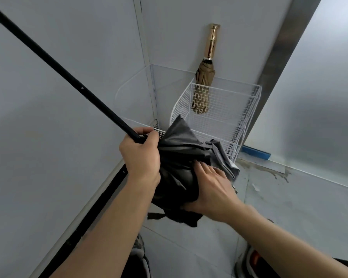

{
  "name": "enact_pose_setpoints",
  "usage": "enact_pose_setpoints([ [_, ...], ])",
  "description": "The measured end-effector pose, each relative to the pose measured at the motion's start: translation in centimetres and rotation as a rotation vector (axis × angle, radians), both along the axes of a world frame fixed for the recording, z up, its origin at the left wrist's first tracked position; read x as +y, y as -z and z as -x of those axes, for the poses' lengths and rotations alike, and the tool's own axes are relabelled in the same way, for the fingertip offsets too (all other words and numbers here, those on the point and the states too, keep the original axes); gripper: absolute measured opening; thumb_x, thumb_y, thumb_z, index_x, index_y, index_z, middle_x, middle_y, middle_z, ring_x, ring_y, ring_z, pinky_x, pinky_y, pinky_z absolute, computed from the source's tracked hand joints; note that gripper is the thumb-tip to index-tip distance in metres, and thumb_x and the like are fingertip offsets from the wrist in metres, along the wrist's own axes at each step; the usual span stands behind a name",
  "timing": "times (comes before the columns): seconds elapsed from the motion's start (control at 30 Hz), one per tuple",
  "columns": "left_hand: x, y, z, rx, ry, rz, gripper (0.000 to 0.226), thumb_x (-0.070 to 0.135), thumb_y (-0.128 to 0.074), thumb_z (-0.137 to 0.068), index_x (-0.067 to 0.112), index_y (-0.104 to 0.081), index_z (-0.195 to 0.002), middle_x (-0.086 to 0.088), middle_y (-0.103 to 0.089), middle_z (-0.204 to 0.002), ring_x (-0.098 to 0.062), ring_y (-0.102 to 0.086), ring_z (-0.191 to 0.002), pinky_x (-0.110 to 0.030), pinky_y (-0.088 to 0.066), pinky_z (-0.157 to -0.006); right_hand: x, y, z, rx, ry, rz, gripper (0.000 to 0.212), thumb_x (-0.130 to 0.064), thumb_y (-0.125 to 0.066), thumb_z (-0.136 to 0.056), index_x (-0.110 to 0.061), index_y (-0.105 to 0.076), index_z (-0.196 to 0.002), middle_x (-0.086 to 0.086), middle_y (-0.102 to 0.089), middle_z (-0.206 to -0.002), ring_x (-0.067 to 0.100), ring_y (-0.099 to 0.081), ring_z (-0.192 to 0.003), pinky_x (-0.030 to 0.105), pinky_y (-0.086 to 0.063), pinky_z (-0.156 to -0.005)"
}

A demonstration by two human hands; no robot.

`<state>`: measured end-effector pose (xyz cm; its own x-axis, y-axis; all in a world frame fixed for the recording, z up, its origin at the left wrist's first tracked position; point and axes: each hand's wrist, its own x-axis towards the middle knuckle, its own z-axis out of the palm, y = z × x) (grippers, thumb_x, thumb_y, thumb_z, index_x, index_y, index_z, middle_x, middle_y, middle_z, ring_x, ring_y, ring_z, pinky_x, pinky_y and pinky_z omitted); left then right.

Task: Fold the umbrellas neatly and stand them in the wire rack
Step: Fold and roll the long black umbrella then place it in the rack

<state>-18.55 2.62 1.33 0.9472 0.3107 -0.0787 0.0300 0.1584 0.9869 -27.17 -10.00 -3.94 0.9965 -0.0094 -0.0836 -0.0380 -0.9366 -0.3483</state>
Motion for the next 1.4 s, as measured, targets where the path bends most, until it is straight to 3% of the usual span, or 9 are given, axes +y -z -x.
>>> enact_pose_setpoints([
  [0.17,1.1,-1.0,0.8,-0.006,0.275,0.054,0.009,0.009,-0.074,-0.085,0.014,-0.069,-0.079,0.001,-0.069,-0.072,-0.012,-0.067,-0.073,-0.026,-0.057,-0.074,-3.2,-0.8,-2.2,0.117,0.049,-0.401,0.035,-0.026,-0.081,-0.062,-0.029,-0.059,-0.089,-0.009,-0.067,-0.083,0.012,-0.066,-0.081,0.031,-0.054,-0.073],
  [0.37,3.2,-1.9,-0.2,-0.187,0.75,-0.119,0.04,0.015,-0.077,-0.078,0.011,-0.065,-0.116,-0.006,-0.071,-0.103,-0.019,-0.069,-0.097,-0.029,-0.055,-0.086,-6.1,-2.9,-2.0,0.439,0.121,-0.941,0.036,0.007,-0.075,-0.061,-0.017,-0.064,-0.086,0.001,-0.069,-0.068,0.017,-0.07,-0.066,0.029,-0.057,-0.061],
  [0.53,1.5,-2.2,0.0,-0.097,0.745,0.182,0.021,0.01,-0.072,-0.076,0.009,-0.061,-0.094,-0.013,-0.072,-0.111,-0.028,-0.069,-0.096,-0.035,-0.057,-0.085,-5.2,-2.6,-1.7,0.602,0.059,-1.105,0.027,0.008,-0.064,-0.05,-0.008,-0.068,-0.072,0.012,-0.065,-0.065,0.022,-0.065,-0.058,0.027,-0.054,-0.054],
  [0.67,-0.6,-0.9,-0.6,-0.053,0.488,0.037,0.019,-0.001,-0.074,-0.079,0.01,-0.059,-0.081,-0.015,-0.063,-0.079,-0.025,-0.067,-0.076,-0.033,-0.056,-0.075,-4.3,-2.1,-1.7,0.62,0.068,-1.18,0.027,0.009,-0.065,-0.061,-0.007,-0.07,-0.083,0.013,-0.069,-0.078,0.024,-0.069,-0.07,0.03,-0.059,-0.063],
  [0.8,-1.0,0.5,-2.1,-0.044,0.08,-0.109,0.033,-0.009,-0.065,-0.078,0.018,-0.052,-0.065,0.004,-0.048,-0.06,0.002,-0.045,-0.046,-0.014,-0.04,-0.054,-4.6,1.5,-2.5,0.214,0.336,-0.956,0.029,-0.005,-0.069,-0.087,-0.018,-0.066,-0.113,0.011,-0.071,-0.109,0.023,-0.069,-0.099,0.04,-0.056,-0.094],
  [0.9,-0.4,0.6,-2.8,-0.103,-0.067,-0.116,0.03,-0.007,-0.06,-0.08,0.018,-0.049,-0.068,0.004,-0.048,-0.062,0.002,-0.044,-0.045,-0.014,-0.039,-0.053,-5.1,3.2,-2.4,0.074,0.489,-0.653,0.016,-0.019,-0.064,-0.092,-0.018,-0.066,-0.108,0.002,-0.07,-0.1,0.018,-0.066,-0.091,0.041,-0.055,-0.09],
  [1.0,0.0,0.5,-3.4,-0.169,-0.148,-0.084,0.027,-0.006,-0.059,-0.081,0.018,-0.049,-0.073,0.002,-0.052,-0.068,0.001,-0.048,-0.049,-0.016,-0.043,-0.055,-4.9,3.1,-1.4,0.226,0.404,-0.473,0.018,-0.018,-0.056,-0.093,-0.01,-0.071,-0.098,0.006,-0.073,-0.094,0.024,-0.067,-0.086,0.039,-0.055,-0.083],
  [1.2,0.2,0.3,-3.7,-0.21,-0.251,-0.028,0.028,-0.006,-0.058,-0.082,0.019,-0.048,-0.074,0.002,-0.051,-0.07,-0.001,-0.049,-0.049,-0.014,-0.042,-0.055,-1.6,2.8,1.8,0.759,0.324,-1.051,0.051,-0.057,-0.058,-0.091,-0.014,-0.067,-0.118,0.002,-0.073,-0.113,0.012,-0.068,-0.106,0.035,-0.051,-0.095],
  [1.4,0.4,0.2,-3.7,-0.219,-0.247,-0.027,0.028,-0.006,-0.059,-0.084,0.017,-0.048,-0.074,0.002,-0.05,-0.07,0.002,-0.049,-0.046,-0.01,-0.04,-0.051,-1.5,0.9,1.4,0.569,0.657,-1.631,0.012,-0.012,-0.066,-0.09,-0.01,-0.064,-0.079,0.002,-0.051,-0.056,0.015,-0.056,-0.052,0.034,-0.056,-0.068],
])
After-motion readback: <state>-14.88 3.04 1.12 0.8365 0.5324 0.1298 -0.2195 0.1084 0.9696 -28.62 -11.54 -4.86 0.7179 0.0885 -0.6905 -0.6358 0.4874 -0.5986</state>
